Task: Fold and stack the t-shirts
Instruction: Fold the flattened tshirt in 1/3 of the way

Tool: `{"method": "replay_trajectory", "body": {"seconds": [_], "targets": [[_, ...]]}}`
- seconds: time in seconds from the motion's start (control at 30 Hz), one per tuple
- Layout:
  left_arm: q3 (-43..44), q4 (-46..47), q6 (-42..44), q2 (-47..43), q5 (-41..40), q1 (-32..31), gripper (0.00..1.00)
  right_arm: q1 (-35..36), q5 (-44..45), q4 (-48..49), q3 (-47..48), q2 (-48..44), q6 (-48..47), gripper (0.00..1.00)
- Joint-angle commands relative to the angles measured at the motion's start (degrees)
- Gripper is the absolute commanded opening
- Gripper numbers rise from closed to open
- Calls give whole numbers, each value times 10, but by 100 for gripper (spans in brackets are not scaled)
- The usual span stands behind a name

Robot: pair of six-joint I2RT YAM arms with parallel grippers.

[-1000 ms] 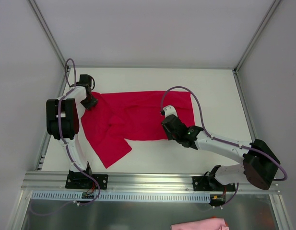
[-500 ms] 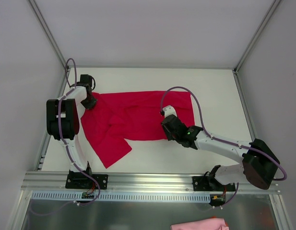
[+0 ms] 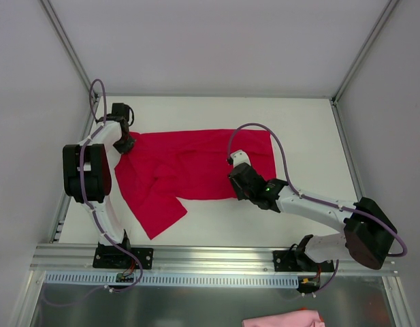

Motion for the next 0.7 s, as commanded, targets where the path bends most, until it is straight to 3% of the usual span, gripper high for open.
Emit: {"method": "replay_trajectory", "body": {"seconds": [0.0,0.2,0.3,0.33,0.37,0.43,0.5,0.6,0.67], "targets": [[20,-28,-4,-1,-23,0,1,-2,0,24,4,-8,-1,44],[23,-33,-3,-2,-36,1,5,-1,-3,24,1,-11,1,44],[33,-40,2,20,-30,1,51,-1,-2,28,-2,-15,0,44],[31,-42,1,20,-29,1,77,-2,-1,31,-1,-12,-1,44],[27,-40,0,17,-27,1,83,-2,0,32,0,-8,-1,44],[-6,-22,1,-20,-15,0,89,-2,8,44,3,14,-4,44],[-47,49,12,-71,16,-9,90,-3,13,41,19,37,-4,45],[-91,69,12,-151,7,-27,90,-3,22,49,29,73,-4,44],[-107,64,10,-185,-8,-75,90,-4,30,58,36,88,-5,43]]}}
